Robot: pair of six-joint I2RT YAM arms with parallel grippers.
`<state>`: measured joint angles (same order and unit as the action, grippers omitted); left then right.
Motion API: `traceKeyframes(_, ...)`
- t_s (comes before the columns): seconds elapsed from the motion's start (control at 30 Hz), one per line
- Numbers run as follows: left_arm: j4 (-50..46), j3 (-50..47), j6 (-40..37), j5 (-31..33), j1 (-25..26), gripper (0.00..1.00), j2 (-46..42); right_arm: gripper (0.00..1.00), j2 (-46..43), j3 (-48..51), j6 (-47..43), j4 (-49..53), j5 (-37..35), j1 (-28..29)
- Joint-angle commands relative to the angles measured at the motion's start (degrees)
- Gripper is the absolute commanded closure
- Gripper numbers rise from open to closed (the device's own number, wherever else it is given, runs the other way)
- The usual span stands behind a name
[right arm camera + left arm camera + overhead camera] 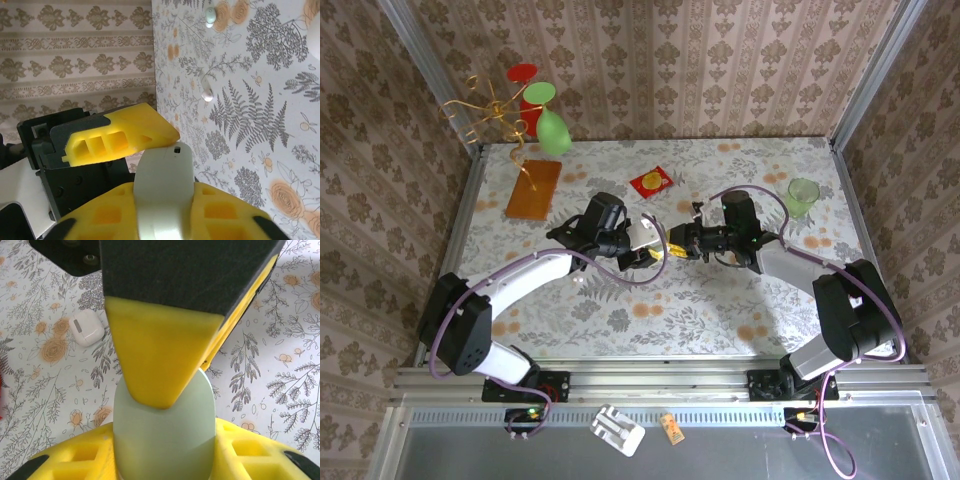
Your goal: Insert wireless bluetooth earbuds into charging case
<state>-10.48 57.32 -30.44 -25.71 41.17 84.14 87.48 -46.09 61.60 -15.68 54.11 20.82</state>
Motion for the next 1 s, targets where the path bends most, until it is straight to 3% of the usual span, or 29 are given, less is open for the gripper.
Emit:
traceKeyframes(0.0,2.55,-0.43,-0.55,-1.36,0.32,0.58,-1.48,0.87,-1.31,-1.09,1.28,0.48,0.21,-0.14)
traceKeyframes(0.1,5.64,-1.37,1.73,-1.20,0.32,0.45,-2.08,0.87,-2.49,-0.96,2.37,-0.28,0.20,-0.43)
traceKeyframes(0.2,9.55,-2.74,4.80,-1.27,-0.01,0.26,-3.19,0.87,-3.45,-0.76,5.29,-3.53,0.86,-1.40)
traceKeyframes(0.33,21.46,-8.33,11.36,-2.32,-1.58,0.15,-6.47,0.87,-4.40,-0.67,11.84,-11.27,2.76,-2.99)
traceKeyframes(0.5,43.96,-15.16,23.89,-4.69,-4.65,0.11,-8.72,0.89,-4.78,-0.29,21.69,-22.59,4.51,-3.83)
traceKeyframes(0.73,65.33,-16.67,33.47,-8.14,-5.90,0.12,-4.27,0.95,-1.85,1.57,47.11,-53.29,1.35,-3.64)
traceKeyframes(0.97,71.03,-14.18,37.83,-13.03,-6.45,0.17,-2.20,0.97,-3.63,1.96,50.35,-55.89,-0.58,-3.34)
